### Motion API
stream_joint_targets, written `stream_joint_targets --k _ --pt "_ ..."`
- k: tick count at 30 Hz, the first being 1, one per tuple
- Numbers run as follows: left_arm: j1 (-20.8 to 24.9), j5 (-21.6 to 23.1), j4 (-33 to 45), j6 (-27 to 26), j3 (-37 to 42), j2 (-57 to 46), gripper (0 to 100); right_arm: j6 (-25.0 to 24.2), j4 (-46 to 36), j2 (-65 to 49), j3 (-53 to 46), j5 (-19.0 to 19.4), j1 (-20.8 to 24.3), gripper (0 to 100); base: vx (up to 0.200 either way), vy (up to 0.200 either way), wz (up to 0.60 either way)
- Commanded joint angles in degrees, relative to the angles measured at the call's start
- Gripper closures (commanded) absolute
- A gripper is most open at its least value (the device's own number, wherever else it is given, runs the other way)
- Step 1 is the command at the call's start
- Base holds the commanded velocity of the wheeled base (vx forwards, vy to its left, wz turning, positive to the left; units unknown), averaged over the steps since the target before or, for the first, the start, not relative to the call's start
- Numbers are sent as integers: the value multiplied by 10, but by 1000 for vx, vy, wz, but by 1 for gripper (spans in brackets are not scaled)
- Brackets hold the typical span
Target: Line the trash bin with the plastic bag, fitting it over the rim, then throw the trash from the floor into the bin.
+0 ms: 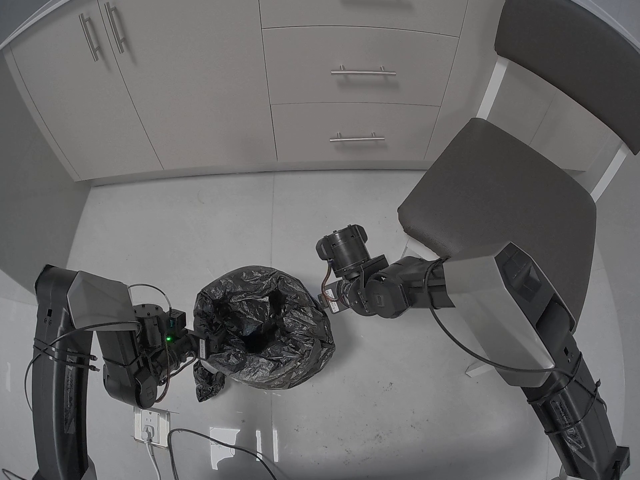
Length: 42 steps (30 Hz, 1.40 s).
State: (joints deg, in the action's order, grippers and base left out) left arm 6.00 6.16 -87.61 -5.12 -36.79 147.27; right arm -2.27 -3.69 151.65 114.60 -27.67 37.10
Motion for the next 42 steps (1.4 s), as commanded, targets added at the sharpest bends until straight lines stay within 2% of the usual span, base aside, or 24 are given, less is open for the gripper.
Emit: stream_joint_targets --k 1,6,11,16,20,34,42 --pt "2 1 0 -12 -1 16 0 0 0 -1 0 0 0 0 0 0 0" --pt "1 0 3 -42 1 18 0 0 0 -1 0 0 0 0 0 0 0" --pt "1 1 4 -42 -3 12 0 0 0 -2 0 0 2 0 0 0 0" --pt "-2 6 3 -34 0 -23 0 0 0 -8 0 0 2 0 0 0 0" --pt "-1 6 3 -4 -7 -51 0 0 0 -10 0 0 2 0 0 0 0" --pt "2 -11 64 15 -180 -20 0 -1 1 -10 0 -1 3 0 0 0 0" --pt "2 -11 65 27 -181 -5 0 -1 1 -7 0 0 3 0 0 0 0"
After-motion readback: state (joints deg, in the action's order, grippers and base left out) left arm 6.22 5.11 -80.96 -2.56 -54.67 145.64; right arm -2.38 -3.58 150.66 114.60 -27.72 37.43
